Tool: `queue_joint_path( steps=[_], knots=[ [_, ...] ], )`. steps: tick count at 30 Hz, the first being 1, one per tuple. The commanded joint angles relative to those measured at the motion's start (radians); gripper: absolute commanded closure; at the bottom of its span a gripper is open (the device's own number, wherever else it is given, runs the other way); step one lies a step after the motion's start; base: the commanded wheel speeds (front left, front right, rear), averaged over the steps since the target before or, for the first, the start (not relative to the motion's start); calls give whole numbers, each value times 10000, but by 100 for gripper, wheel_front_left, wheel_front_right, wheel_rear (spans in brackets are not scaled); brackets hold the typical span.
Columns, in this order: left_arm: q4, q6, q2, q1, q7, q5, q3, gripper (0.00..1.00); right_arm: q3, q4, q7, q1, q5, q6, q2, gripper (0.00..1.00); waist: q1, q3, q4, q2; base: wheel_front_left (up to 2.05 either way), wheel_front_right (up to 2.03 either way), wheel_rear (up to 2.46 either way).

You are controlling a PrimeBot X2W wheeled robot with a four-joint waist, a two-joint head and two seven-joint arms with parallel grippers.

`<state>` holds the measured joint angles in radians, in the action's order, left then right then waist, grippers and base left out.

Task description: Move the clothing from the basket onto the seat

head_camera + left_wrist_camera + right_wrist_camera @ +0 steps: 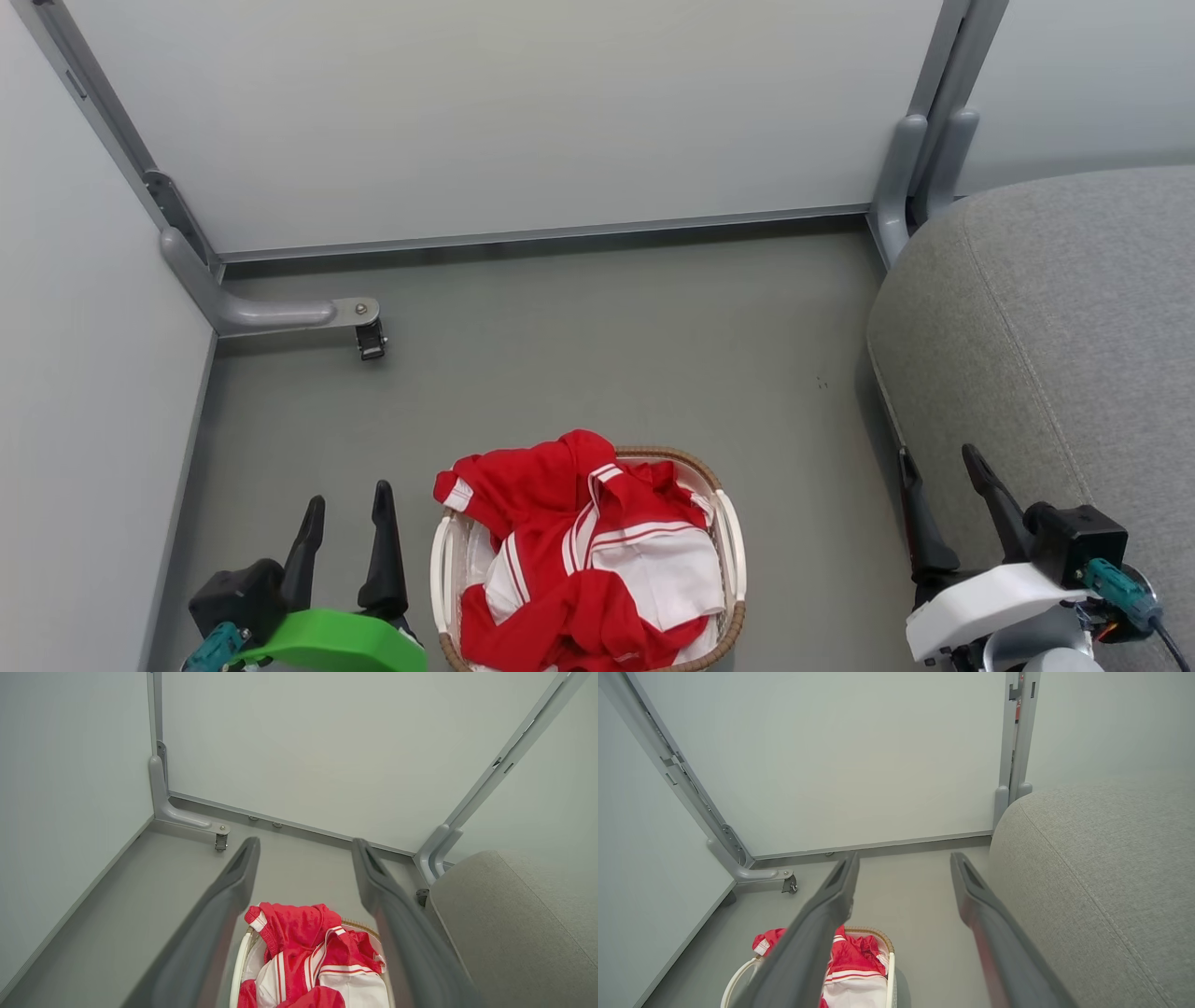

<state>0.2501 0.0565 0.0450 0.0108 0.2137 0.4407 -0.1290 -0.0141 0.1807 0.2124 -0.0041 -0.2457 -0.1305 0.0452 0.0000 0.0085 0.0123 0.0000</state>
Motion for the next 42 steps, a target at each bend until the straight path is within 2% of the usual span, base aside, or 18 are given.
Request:
queue_joint_path(
  steps=[1,25,42],
  knots=[
    [-1,-61,74,84,102,-138,-20,0,7,-11,121,129,240,-3,57,0,0,0,4,0,0,0,0],
    [435,-139,85,88,545,-1304,-262,0,-64,24,547,180,1779,-2,80,0,0,-1,50,0,0,0,0],
    [654,-72,84,-14,510,-1234,-308,0,-74,1,544,195,1669,-2,79,0,0,30,49,0,0,0,0]
  ],
)
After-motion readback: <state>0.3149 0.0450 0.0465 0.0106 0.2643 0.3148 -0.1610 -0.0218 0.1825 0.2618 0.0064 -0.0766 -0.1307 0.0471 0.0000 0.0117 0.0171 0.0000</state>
